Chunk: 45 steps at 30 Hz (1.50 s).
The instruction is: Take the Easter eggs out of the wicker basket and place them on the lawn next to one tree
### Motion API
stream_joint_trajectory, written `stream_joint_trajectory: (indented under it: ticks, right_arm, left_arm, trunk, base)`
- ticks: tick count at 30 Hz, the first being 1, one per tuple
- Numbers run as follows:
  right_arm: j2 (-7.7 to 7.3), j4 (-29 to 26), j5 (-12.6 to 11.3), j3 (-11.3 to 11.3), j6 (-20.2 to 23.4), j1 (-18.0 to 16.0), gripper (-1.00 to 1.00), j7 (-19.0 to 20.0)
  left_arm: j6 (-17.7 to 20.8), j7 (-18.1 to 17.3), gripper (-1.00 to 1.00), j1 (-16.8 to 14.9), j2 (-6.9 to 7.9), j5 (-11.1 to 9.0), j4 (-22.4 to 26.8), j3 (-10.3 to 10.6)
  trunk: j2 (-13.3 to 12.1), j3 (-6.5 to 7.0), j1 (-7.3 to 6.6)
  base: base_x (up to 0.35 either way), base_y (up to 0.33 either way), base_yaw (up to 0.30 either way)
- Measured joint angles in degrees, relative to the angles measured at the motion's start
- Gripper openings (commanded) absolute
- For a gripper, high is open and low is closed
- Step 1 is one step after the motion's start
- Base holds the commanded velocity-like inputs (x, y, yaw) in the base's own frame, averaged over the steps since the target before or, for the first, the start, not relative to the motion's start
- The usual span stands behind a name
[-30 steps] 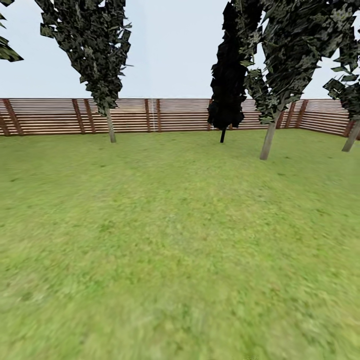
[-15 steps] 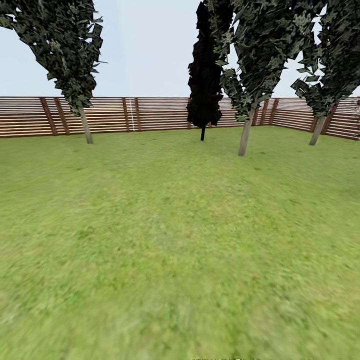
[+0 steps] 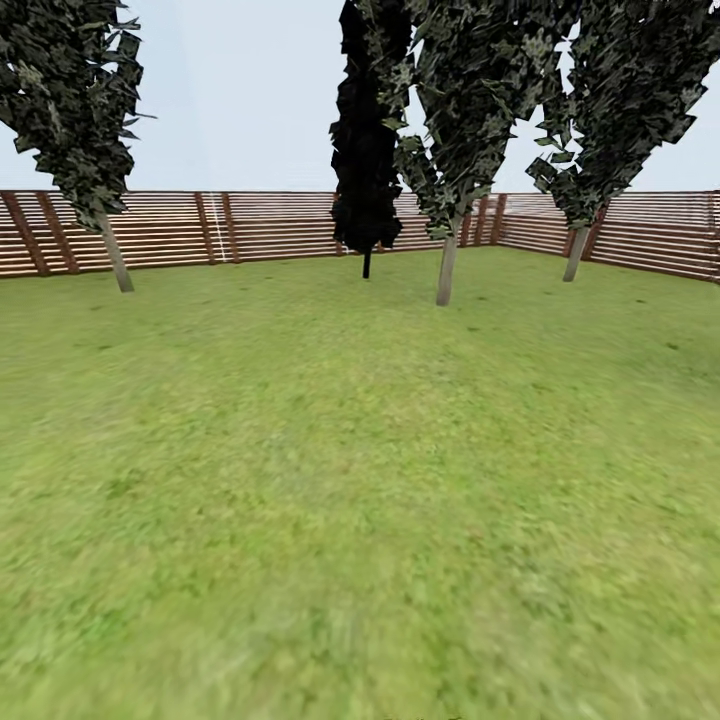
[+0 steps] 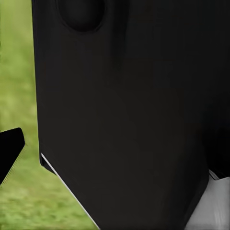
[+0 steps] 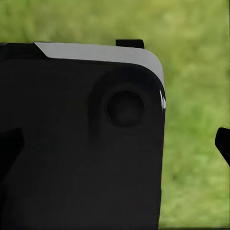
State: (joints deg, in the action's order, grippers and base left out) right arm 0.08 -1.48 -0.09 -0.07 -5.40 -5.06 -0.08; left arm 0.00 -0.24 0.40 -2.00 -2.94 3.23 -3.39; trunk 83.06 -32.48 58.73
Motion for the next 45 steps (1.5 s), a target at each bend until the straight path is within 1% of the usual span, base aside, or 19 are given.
stream_joint_trajectory:
  ticks: [45]
  right_arm:
    - [0.26,0.0,0.1,0.0,-0.1,0.0,1.0,-0.1]
  left_arm:
    - [0.0,0.0,1.0,0.0,0.0,0.0,0.0,0.0]
  trunk:
    - [0.0,-1.19,0.0]
  base:
    - [0.0,0.0,-0.263]
